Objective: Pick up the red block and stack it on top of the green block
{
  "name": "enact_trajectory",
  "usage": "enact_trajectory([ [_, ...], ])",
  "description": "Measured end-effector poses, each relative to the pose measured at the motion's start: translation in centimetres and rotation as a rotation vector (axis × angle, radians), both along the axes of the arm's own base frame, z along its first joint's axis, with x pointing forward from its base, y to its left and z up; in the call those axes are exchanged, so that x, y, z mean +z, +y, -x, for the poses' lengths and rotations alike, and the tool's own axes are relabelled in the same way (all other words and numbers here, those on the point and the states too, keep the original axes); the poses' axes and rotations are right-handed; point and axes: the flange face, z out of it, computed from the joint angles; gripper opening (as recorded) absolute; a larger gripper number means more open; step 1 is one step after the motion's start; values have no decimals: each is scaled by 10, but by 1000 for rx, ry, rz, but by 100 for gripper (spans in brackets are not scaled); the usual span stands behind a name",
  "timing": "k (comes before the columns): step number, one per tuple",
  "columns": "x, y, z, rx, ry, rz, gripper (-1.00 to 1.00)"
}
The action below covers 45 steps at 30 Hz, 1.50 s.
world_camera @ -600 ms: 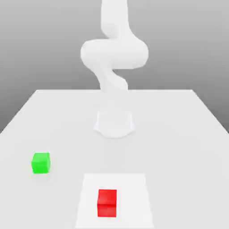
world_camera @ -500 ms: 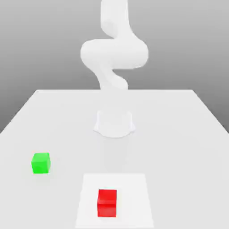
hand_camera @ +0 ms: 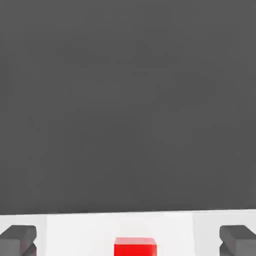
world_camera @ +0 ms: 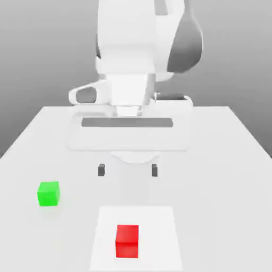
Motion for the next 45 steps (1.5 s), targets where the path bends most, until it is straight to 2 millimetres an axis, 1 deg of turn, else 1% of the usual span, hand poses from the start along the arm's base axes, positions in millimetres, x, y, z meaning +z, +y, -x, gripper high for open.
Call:
enact_trajectory([
  [4, -77, -3, 20, -3, 124, 0, 0],
  [5, -93, -3, 23, -2, 142, 0, 0],
  [10, -156, -3, 27, -2, 160, 0, 0],
  [11, -163, -3, 27, -2, 160, 0, -100],
  [16, -162, -3, 27, -3, 160, 1, -100],
  [17, -166, -3, 27, -2, 160, 1, -100],
  [18, -161, -3, 27, -2, 160, 1, -100],
  [20, -143, -3, 26, -2, 160, 1, -100],
  [23, -110, -3, 27, -3, 160, 0, -100],
  [25, -98, -22, 34, -44, 160, -3, -100],
  [28, -90, -68, 51, -146, 160, -13, -100],
  [31, -83, -112, 74, -252, 159, -22, -100],
  [35, -76, -159, 110, -381, 158, -33, -100],
  [38, -71, -186, 139, -467, 157, -40, -100],
  [41, -67, -208, 167, -547, 155, -45, -100],
  [44, -63, -229, 201, -641, 155, -52, -100],
  [45, -67, -233, 206, -657, 154, -53, -100],
])
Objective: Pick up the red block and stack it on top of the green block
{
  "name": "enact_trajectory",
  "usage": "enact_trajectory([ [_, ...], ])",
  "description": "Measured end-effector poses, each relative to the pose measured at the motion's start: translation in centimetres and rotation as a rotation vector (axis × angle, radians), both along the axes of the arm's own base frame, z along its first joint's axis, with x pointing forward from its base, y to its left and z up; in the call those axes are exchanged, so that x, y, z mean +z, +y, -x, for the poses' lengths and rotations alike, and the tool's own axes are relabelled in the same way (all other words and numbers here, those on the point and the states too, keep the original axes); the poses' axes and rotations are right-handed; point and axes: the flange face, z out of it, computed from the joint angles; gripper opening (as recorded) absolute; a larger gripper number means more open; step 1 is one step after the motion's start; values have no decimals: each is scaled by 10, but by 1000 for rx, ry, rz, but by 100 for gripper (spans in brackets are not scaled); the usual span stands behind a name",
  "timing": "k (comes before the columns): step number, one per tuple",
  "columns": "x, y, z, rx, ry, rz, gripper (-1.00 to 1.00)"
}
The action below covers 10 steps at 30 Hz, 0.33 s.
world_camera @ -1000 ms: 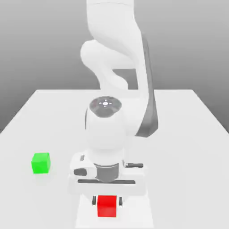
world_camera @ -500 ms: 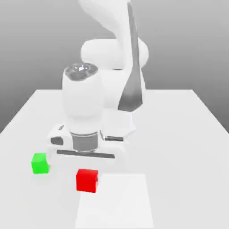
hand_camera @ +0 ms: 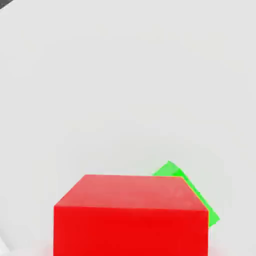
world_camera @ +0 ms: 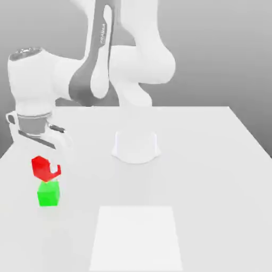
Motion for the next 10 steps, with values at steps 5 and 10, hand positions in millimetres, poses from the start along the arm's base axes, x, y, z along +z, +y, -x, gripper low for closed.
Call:
enact_trajectory([
  [5, -43, -3, 4, -13, 0, -1, -100],
  [10, -59, -3, 5, -13, 0, 0, 100],
])
